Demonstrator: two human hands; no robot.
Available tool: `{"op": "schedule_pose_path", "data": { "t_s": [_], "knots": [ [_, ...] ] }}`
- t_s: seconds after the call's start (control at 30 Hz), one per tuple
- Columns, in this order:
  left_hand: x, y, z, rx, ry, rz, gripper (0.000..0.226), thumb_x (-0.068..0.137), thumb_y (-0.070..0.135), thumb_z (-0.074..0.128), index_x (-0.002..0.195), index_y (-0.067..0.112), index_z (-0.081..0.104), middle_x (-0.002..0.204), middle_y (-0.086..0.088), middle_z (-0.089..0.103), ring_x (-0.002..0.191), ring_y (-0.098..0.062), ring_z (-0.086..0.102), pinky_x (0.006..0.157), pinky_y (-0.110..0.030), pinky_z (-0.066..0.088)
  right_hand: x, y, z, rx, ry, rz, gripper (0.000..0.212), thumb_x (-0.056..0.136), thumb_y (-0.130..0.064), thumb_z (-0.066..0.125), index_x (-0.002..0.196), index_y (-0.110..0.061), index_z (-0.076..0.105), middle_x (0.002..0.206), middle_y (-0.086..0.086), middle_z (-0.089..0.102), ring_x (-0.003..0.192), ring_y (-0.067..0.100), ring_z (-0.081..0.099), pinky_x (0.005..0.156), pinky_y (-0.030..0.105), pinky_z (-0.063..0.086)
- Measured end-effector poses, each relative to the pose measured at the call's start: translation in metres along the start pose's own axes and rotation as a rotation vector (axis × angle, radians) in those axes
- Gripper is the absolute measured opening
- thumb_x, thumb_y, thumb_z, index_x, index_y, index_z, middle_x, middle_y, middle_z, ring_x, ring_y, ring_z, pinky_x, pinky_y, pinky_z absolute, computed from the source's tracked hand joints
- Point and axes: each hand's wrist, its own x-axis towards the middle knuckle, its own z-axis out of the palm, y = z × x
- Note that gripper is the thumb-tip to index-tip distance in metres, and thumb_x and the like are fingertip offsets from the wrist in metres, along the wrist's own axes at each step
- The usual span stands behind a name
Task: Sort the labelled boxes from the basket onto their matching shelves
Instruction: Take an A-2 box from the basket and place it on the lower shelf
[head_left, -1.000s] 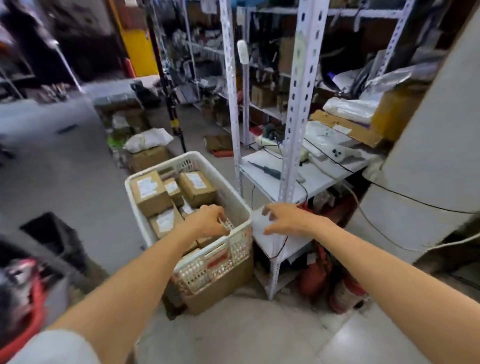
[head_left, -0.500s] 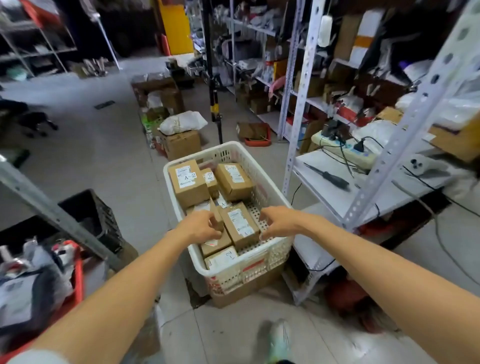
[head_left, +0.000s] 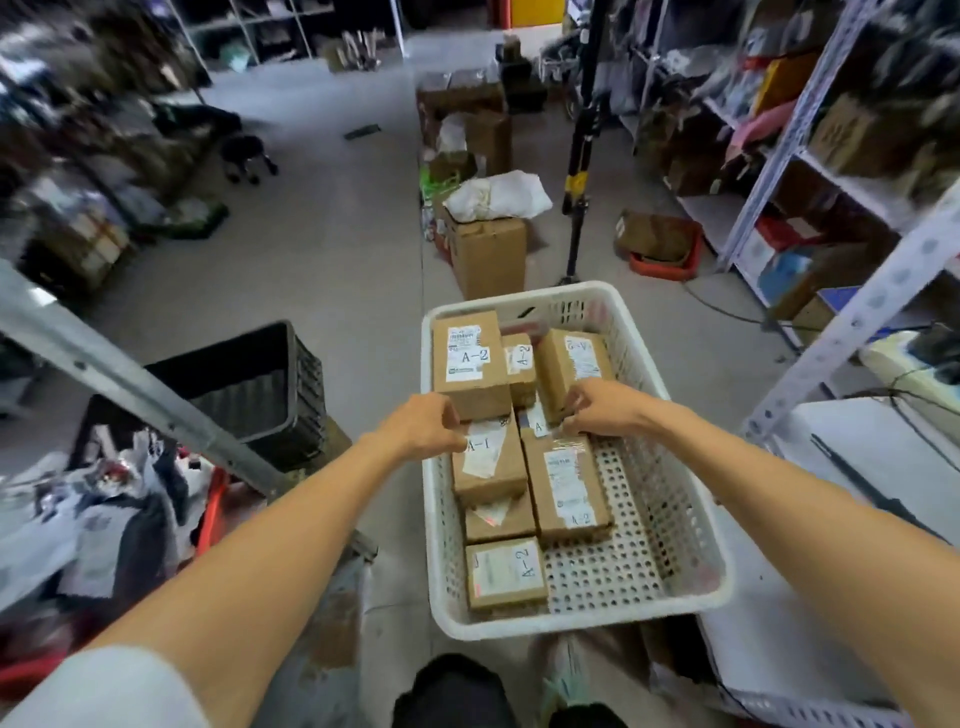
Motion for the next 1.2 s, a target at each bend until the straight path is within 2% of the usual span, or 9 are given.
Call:
{"op": "schedule_pose_path", "data": {
  "t_s": [0.27,0.53,0.67,0.73,0.8,0.87,0.97,1.1,1.2],
  "knots": [
    [0.065,-0.034,0.001,-0.106,0.008,-0.100,0.036,0.082,0.027,0.071,0.114,0.014,0.060,0.109,-0.002,0.063,0.095,-0.016,0.058,0.069,-0.021,0.041,0.091,0.000,0.000,-0.023,-0.131,0.013,0.060,0.087,-0.037,0.066,0.137,-0.011,0.045,0.141,0.009,0.049,0.124,0.025,0.050,0.102,0.038,0.043],
    [0.139,-0.092,-0.019,-0.190,0.002,-0.144,0.042,0.081,0.025,0.071,0.119,0.015,0.056,0.104,-0.002,0.059,0.088,-0.014,0.055,0.059,-0.019,0.036,0.197,-0.031,0.005,-0.040,-0.161,0.080,0.040,0.092,-0.032,0.060,0.120,-0.004,0.055,0.121,0.012,0.062,0.105,0.027,0.060,0.091,0.040,0.050],
    [0.184,-0.103,-0.020,-0.256,-0.010,-0.114,0.042,0.080,0.027,0.072,0.118,0.018,0.055,0.107,-0.001,0.059,0.093,-0.015,0.056,0.071,-0.025,0.045,0.246,-0.036,0.021,0.279,0.023,0.212,0.054,0.092,-0.039,0.059,0.132,-0.005,0.045,0.127,0.011,0.057,0.108,0.025,0.056,0.079,0.031,0.041],
    [0.203,-0.104,-0.017,-0.267,-0.009,-0.095,0.043,0.079,0.026,0.072,0.117,0.017,0.054,0.105,0.000,0.058,0.094,-0.018,0.058,0.080,-0.035,0.052,0.265,-0.032,0.039,0.469,0.064,0.325,0.058,0.090,-0.043,0.062,0.130,-0.006,0.045,0.128,0.010,0.057,0.103,0.023,0.056,0.076,0.031,0.044],
    [0.216,-0.107,-0.013,-0.275,-0.008,-0.088,0.040,0.079,0.023,0.069,0.116,0.017,0.054,0.105,-0.001,0.057,0.095,-0.020,0.058,0.085,-0.040,0.052,0.278,-0.026,0.058,0.636,0.062,0.408,0.060,0.083,-0.044,0.070,0.126,-0.009,0.047,0.124,0.007,0.059,0.102,0.022,0.059,0.083,0.035,0.051],
    [0.225,-0.113,-0.008,-0.282,-0.005,-0.084,0.037,0.082,0.017,0.066,0.117,0.016,0.053,0.108,-0.002,0.057,0.096,-0.019,0.057,0.086,-0.039,0.052,0.287,-0.021,0.074,0.788,0.097,0.452,0.066,0.077,-0.041,0.076,0.129,-0.015,0.045,0.123,0.004,0.060,0.105,0.021,0.060,0.094,0.040,0.050],
    [0.231,-0.122,-0.006,-0.309,0.039,-0.067,0.035,0.085,0.008,0.059,0.119,0.016,0.055,0.106,0.000,0.058,0.094,-0.016,0.058,0.084,-0.032,0.052,0.292,-0.021,0.085,1.002,0.080,0.467,0.076,0.070,-0.042,0.078,0.135,-0.022,0.042,0.122,-0.002,0.062,0.105,0.016,0.060,0.081,0.033,0.049],
    [0.233,-0.127,-0.009,-0.317,0.051,-0.053,0.033,0.085,0.009,0.059,0.116,0.017,0.057,0.104,0.001,0.061,0.092,-0.015,0.059,0.082,-0.030,0.051,0.296,-0.023,0.091,1.078,-0.009,0.439,0.089,0.058,-0.044,0.078,0.138,-0.026,0.043,0.120,-0.004,0.065,0.104,0.017,0.062,0.071,0.033,0.046],
    [0.233,-0.126,-0.010,-0.322,0.032,-0.078,0.032,0.084,0.009,0.058,0.114,0.018,0.057,0.099,0.004,0.062,0.092,-0.016,0.060,0.084,-0.034,0.052,0.296,-0.021,0.087,1.121,0.002,0.470,0.098,0.053,-0.036,0.081,0.140,-0.029,0.037,0.123,-0.003,0.062,0.108,0.022,0.059,0.082,0.041,0.049]
  ]
}}
